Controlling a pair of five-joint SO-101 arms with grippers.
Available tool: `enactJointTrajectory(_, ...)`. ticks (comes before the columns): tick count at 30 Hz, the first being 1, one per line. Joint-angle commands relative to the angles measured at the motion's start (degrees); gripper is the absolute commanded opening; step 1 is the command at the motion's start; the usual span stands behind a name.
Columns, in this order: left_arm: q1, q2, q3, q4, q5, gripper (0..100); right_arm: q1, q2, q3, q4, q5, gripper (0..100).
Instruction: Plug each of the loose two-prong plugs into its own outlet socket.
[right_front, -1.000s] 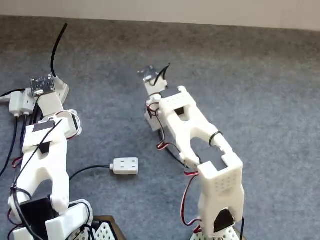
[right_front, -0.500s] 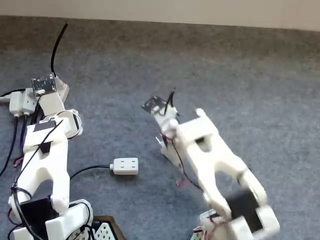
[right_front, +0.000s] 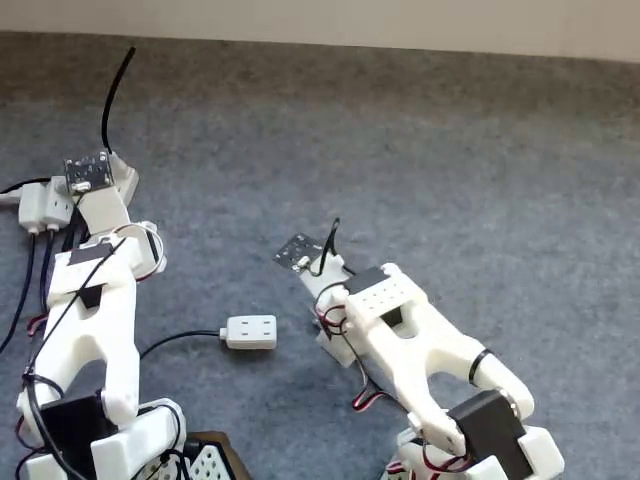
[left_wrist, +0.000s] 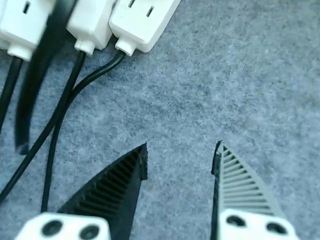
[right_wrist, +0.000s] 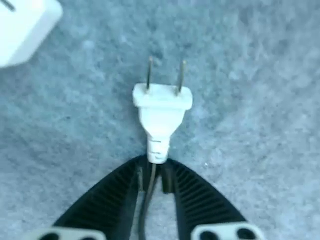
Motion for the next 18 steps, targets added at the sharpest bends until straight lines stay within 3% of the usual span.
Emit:
enactJointTrajectory(1,2.15,-0.31,-0.13,-0.7,-2.29,22,-0.31,-3.03,-2.15,-2.77,-3.43,16.3)
enactJointTrajectory(11,3.12,-0.31,0.04,-0.7,-5.01,22,0.04,-6.46,-2.07,-5.41,-5.8,16.3)
enactJointTrajectory(18,3.03,-0.31,0.04,-0.7,-5.01,22,-0.66,-6.73,-7.16,6.55,-5.98,16.3)
